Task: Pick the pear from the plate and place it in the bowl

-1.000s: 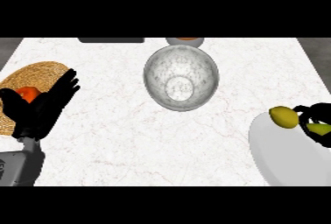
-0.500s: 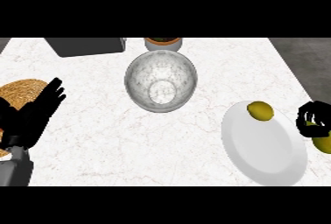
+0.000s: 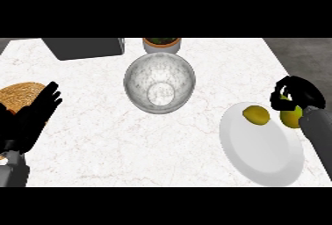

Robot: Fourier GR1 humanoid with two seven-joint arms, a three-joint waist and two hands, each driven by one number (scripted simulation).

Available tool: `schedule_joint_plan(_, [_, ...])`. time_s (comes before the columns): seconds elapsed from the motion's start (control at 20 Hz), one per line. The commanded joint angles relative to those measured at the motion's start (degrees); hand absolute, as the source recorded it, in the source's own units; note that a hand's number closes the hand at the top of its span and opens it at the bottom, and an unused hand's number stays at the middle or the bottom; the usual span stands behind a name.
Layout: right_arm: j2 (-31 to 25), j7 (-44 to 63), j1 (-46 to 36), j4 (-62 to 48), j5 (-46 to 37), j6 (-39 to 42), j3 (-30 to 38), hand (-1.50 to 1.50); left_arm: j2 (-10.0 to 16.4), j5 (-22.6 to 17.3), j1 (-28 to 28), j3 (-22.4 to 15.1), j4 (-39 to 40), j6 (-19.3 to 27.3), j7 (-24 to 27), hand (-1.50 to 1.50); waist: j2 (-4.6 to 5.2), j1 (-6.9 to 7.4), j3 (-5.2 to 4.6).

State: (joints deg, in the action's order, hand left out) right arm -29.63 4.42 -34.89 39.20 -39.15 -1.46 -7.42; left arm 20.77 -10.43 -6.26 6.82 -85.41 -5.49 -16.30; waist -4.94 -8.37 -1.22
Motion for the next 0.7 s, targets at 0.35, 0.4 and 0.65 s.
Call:
schedule_joint_plan(0.35, [6.7, 23.5, -12.7, 19.3, -4.3, 5.2, -5.1, 1.50, -0.5, 0.0, 0.5, -0.1, 0.4, 0.2, -0.4, 0.00, -0.61, 0.17, 0.13])
schedule_joint_plan(0.4, [9.6, 26.5, -13.0, 21.1, -3.6, 5.3, -5.2, 1.50, -0.4, -0.2, 1.1, -0.2, 0.6, -0.5, 0.1, 0.00, -0.27, 0.73, 0.27])
schedule_joint_plan(0.65, [17.2, 42.5, -19.3, 31.1, -2.8, 9.1, -5.8, 1.50, -0.2, -0.7, -0.5, -0.5, -0.8, -0.9, -0.9, 0.00, 0.48, 1.99, 0.71])
